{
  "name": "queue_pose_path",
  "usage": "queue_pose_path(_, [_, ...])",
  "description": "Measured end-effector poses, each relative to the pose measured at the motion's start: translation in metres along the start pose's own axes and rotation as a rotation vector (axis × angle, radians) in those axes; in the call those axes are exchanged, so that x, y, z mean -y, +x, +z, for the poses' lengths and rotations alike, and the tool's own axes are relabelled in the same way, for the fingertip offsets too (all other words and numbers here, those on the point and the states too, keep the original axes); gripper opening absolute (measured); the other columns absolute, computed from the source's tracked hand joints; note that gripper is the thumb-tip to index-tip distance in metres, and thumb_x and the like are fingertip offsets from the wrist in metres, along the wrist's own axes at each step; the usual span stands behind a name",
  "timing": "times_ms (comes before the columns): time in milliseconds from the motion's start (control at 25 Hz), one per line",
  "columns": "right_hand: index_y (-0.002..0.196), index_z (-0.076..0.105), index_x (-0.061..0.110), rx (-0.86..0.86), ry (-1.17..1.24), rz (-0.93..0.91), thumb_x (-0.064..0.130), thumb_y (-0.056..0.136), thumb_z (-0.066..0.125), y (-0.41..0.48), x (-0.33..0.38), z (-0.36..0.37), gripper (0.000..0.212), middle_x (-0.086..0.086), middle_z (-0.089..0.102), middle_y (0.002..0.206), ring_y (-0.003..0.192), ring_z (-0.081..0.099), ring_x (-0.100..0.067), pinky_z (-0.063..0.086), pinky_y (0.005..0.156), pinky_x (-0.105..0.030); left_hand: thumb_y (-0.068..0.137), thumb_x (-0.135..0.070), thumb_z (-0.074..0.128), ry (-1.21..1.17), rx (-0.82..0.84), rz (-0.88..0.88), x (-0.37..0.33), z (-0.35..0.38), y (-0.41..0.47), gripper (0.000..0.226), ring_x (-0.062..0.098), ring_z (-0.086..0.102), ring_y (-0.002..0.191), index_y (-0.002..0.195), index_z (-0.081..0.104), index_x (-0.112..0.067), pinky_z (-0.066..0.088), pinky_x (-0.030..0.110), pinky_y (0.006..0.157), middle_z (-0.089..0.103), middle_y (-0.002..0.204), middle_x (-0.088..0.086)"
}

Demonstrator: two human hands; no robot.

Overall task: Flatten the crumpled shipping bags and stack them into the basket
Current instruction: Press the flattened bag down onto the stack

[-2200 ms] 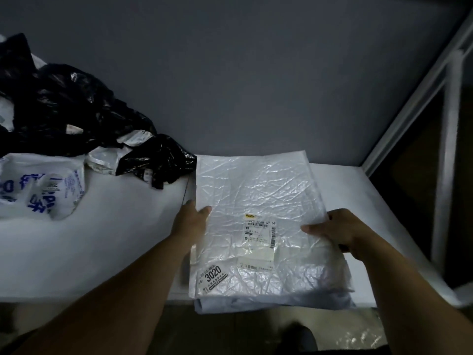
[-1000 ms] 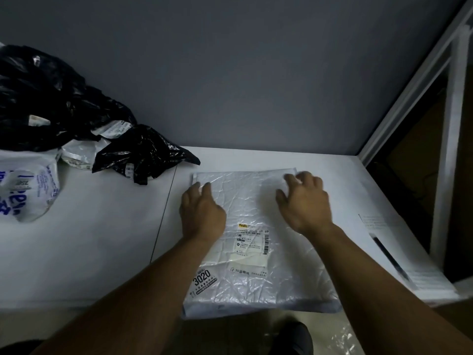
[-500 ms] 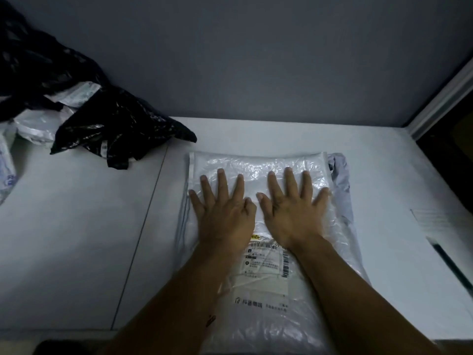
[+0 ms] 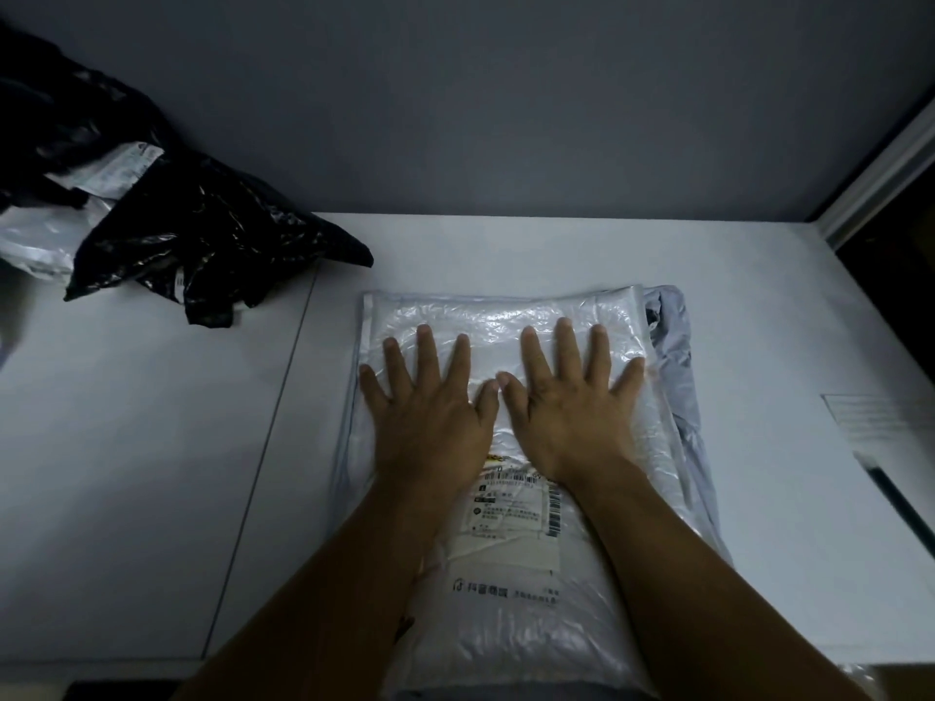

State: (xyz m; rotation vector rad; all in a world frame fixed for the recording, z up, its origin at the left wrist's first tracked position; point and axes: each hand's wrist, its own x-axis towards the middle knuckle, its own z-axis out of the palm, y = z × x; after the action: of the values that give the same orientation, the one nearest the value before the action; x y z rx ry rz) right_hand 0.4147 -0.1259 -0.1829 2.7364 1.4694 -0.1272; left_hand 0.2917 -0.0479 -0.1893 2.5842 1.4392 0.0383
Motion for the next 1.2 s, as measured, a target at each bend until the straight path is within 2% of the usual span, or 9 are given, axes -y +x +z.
queue_pose_path(160, [0.158,-0.012,0.035,0.009,0.012,0.0,0.067,0.096,-0.004,-0.001,-0.001,0.0,0.07,-0.004,-0.015,0.167,0.151,-0.021,-0.037,-0.005,0.113,-0.071,0.093,-0.071,-0.001,0.003,0.004,0.012,0.004,-0.001,-0.002,0.071,0.035,-0.016,0.15,0.155,-0.006,-0.038,-0.007,0.062,0.117,-0.013,0.165,0.003])
queue_pose_path(440, [0.158,-0.013,0.033,0.017,-0.008,-0.01,0.067,0.097,-0.003,-0.003,0.001,-0.009,0.07,-0.005,-0.016,0.167,0.15,-0.022,-0.039,-0.004,0.113,-0.073,0.094,-0.068,0.0,-0.019,0.041,0.003,0.0,-0.012,-0.004,0.07,0.036,-0.019,0.149,0.156,-0.007,-0.035,-0.011,0.064,0.115,-0.016,0.165,0.004])
queue_pose_path(640, [0.159,-0.006,0.033,0.005,0.047,0.014,0.074,0.094,0.003,-0.015,0.003,-0.036,0.078,-0.006,-0.015,0.168,0.151,-0.02,-0.037,-0.005,0.115,-0.07,0.1,-0.056,0.019,-0.037,-0.006,-0.046,0.011,-0.038,-0.016,0.065,0.034,-0.012,0.151,0.157,0.004,-0.029,-0.002,0.065,0.116,-0.006,0.166,0.005])
queue_pose_path(760, [0.159,-0.003,0.034,0.097,0.044,-0.018,0.081,0.088,0.005,-0.052,0.009,-0.055,0.085,-0.005,-0.016,0.167,0.151,-0.02,-0.039,-0.008,0.113,-0.072,0.099,-0.052,0.027,-0.101,0.051,-0.079,0.021,-0.055,-0.047,0.065,0.035,-0.013,0.15,0.156,0.006,-0.031,0.003,0.065,0.117,-0.01,0.165,0.002])
queue_pose_path(920, [0.158,-0.013,0.031,0.18,-0.012,0.016,0.086,0.084,-0.001,-0.082,0.01,-0.044,0.093,-0.01,-0.023,0.165,0.149,-0.022,-0.042,-0.005,0.112,-0.075,0.098,-0.057,0.031,-0.156,0.128,-0.09,0.034,-0.05,-0.076,0.07,0.035,-0.014,0.15,0.156,0.001,-0.03,0.013,0.059,0.119,-0.015,0.165,0.004])
queue_pose_path(1200, [0.157,-0.016,0.028,0.154,-0.021,0.001,0.083,0.086,-0.006,-0.071,0.02,-0.033,0.091,-0.013,-0.024,0.163,0.149,-0.024,-0.041,-0.007,0.112,-0.074,0.103,-0.049,0.03,-0.133,0.046,-0.022,0.039,-0.037,-0.069,0.067,0.03,-0.012,0.151,0.158,0.003,-0.023,0.014,0.047,0.12,-0.012,0.165,0.008])
